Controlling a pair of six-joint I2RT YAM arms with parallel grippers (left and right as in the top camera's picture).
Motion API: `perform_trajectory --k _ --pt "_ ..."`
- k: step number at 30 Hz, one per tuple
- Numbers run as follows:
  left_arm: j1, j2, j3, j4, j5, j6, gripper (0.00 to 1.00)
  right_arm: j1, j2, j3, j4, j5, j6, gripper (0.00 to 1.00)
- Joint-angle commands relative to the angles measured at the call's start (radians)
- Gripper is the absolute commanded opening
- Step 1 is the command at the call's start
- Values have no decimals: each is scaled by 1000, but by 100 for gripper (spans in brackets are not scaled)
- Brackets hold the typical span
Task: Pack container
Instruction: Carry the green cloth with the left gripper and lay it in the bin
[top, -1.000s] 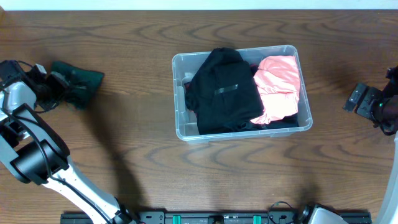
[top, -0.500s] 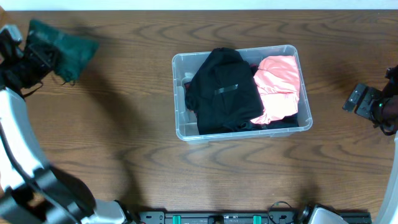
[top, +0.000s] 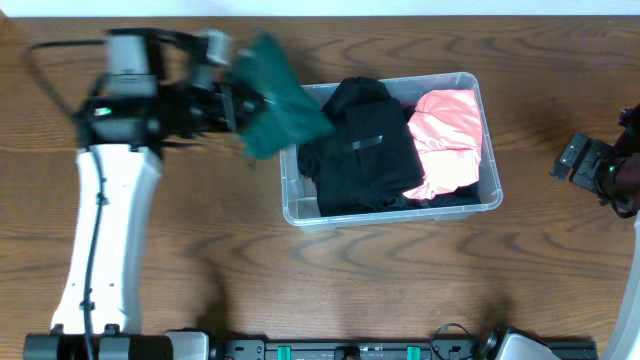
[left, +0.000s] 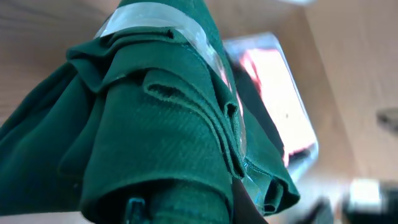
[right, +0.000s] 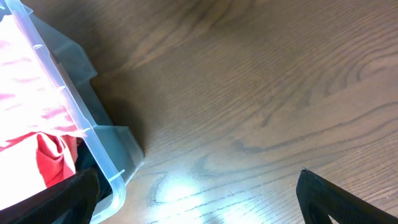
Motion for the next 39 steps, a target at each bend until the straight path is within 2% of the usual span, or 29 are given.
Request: perform_trajectory --k 1,6,11,19,20,22,23,24,30,37,39 --pt "-89 42 15 -21 5 108 6 -6 -4 0 -1 -7 -13 99" --pt "-144 101 11 -66 6 108 6 -6 -4 0 -2 -7 -13 99" --pt "-177 164 -3 -71 6 159 6 -6 -4 0 -2 -7 -13 99" --pt "-189 268 -3 -91 6 167 6 -6 -4 0 -1 -7 -13 99" --pt "-189 275 -3 -100 -6 167 11 -6 -4 0 -1 -7 -13 99" --pt "-189 278 -2 -118 -84 167 69 -6 -4 0 -1 -7 -13 99" --pt "-188 272 1 -129 -132 166 89 -6 -4 0 -2 -7 -13 99" --pt "-186 264 9 -142 -183 166 99 -6 -4 0 -2 -7 -13 99" --pt "-169 144 114 -149 -432 152 98 -6 -4 0 0 -7 -13 99" --pt "-190 40 148 11 -455 140 99 -6 -4 0 3 -7 -13 98" --pt "-207 54 148 26 -455 141 72 -6 -4 0 2 -7 -13 99"
